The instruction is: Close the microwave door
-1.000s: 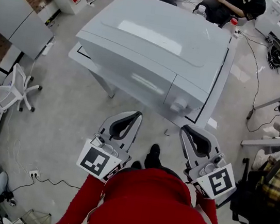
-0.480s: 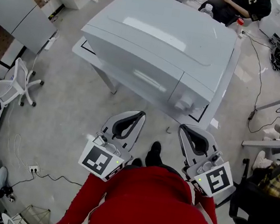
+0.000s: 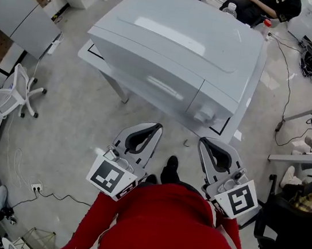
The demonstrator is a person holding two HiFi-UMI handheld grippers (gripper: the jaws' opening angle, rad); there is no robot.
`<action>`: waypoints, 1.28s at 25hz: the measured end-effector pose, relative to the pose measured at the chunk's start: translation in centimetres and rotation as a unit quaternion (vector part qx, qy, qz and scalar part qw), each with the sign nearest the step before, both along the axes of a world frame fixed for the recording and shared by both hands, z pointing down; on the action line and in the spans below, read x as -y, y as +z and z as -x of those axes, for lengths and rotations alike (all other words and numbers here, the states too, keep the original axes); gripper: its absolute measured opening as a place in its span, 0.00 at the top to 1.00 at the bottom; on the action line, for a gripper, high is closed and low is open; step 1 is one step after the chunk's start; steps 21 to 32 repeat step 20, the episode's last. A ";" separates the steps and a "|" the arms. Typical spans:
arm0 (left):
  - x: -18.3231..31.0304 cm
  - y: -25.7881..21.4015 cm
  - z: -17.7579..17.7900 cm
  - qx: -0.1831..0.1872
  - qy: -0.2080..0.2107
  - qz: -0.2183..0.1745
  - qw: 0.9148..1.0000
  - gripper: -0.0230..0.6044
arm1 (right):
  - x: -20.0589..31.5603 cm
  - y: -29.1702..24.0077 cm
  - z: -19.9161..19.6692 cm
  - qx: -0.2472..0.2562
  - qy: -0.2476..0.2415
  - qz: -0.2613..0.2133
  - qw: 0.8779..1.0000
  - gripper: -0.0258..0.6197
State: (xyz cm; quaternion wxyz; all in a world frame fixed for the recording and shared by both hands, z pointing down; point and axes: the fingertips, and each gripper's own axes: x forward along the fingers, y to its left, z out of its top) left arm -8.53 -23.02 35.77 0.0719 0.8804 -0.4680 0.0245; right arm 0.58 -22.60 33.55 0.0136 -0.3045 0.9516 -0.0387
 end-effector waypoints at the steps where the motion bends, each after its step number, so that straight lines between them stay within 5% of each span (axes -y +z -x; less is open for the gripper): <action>1: 0.0 0.0 0.0 -0.001 0.000 0.000 1.000 0.95 | 0.0 0.0 0.0 0.001 0.000 0.001 1.000 0.94; 32: -0.2 0.1 0.2 0.008 0.010 -0.001 1.000 0.95 | 0.4 0.4 0.1 0.005 0.010 0.012 1.000 0.94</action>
